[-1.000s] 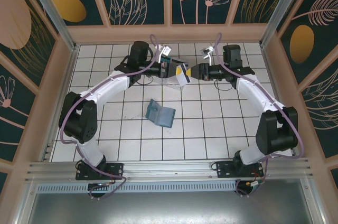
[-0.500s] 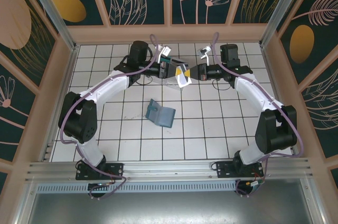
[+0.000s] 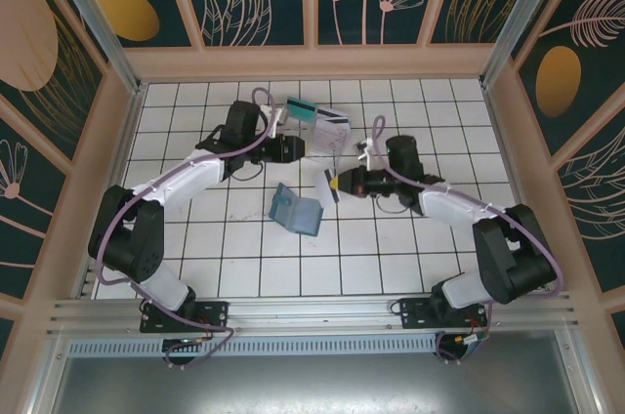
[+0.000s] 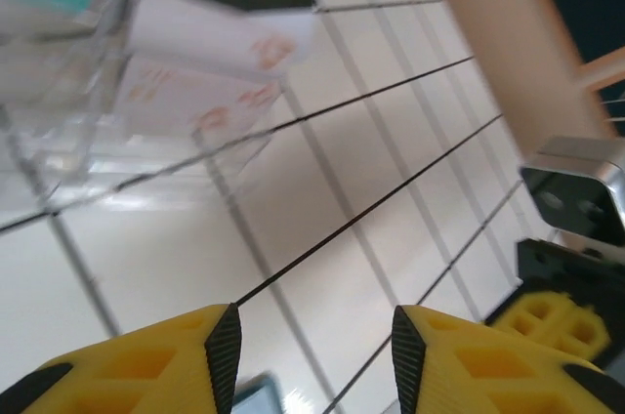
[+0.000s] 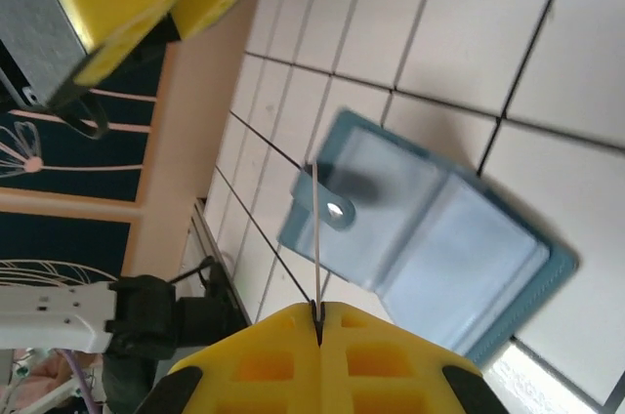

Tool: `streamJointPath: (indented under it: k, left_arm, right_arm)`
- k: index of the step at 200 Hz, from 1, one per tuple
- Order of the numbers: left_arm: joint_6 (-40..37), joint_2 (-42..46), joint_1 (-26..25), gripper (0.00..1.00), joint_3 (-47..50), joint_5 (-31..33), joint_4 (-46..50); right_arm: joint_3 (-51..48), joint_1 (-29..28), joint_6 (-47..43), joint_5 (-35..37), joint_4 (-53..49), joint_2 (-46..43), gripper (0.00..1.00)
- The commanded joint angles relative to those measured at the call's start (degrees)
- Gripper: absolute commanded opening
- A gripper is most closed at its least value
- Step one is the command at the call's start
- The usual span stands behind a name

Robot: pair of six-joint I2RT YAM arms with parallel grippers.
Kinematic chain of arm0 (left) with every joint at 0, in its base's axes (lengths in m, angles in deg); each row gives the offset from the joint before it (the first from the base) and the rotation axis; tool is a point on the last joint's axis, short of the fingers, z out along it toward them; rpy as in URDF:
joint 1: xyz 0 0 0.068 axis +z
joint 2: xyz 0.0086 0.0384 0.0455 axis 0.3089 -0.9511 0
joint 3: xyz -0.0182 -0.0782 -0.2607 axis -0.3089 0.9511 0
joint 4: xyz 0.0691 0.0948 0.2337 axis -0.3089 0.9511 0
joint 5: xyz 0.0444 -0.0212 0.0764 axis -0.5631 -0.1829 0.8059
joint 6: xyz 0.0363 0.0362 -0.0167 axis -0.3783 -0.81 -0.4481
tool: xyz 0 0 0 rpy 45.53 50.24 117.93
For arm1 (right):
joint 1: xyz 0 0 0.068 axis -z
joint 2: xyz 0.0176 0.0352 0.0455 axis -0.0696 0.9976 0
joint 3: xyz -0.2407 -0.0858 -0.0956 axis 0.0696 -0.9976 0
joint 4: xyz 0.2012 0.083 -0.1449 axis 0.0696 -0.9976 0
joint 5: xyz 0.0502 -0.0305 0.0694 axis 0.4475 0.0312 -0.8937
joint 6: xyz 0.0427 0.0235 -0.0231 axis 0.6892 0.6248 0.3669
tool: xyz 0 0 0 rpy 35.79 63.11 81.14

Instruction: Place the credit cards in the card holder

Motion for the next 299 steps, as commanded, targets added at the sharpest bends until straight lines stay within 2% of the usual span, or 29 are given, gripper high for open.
streamJointPath:
  k: [1,36,104,116,140,160,186,219,246,299]
  left_arm:
    - [-2.41,1.42,-0.08,0.47,4.16,6.39,4.59]
    - [-2.78,2.89,-0.06,0.47,8.62,10.11,6.51]
    - [-3.25,4.83,-0.01,0.48,12.23,10.07,9.57]
    - [-3.46,5.09,-0.01,0.48,12.94,9.13,9.94]
    - [-2.27,5.09,0.02,0.46,15.17,3.4,7.87]
    - [-0.94,5.19,0.01,0.4,17.12,1.9,5.5]
    - [1.11,5.12,0.07,0.19,19.15,0.06,1.59]
    - [3.49,3.99,0.19,0.06,22.38,-0.94,-2.96]
    - [6.6,4.39,0.16,0.0,25.66,-1.09,-6.99]
    - [15.23,8.17,0.45,0.0,32.36,0.25,-14.98]
  right_arm:
    - [-4.04,-3.27,11.09,7.72,16.69,1.6,0.0]
    - [-7.05,-5.18,18.47,10.55,26.64,7.24,0.0]
    - [-4.99,-8.92,19.39,11.53,28.35,13.71,0.0]
    - [-5.0,-9.15,19.28,11.66,28.16,14.1,0.0]
    - [-5.38,-9.39,19.39,11.97,28.81,14.88,0.0]
    - [-5.42,-9.53,19.68,12.16,29.47,15.45,0.0]
    - [-5.3,-9.79,19.75,12.32,30.05,16.15,0.0]
    - [-5.24,-10.48,20.04,12.56,30.71,17.07,0.0]
    - [-5.35,-11.56,20.18,13.83,30.69,17.72,0.0]
    - [-8.02,-12.03,21.46,17.68,30.2,16.9,0.0]
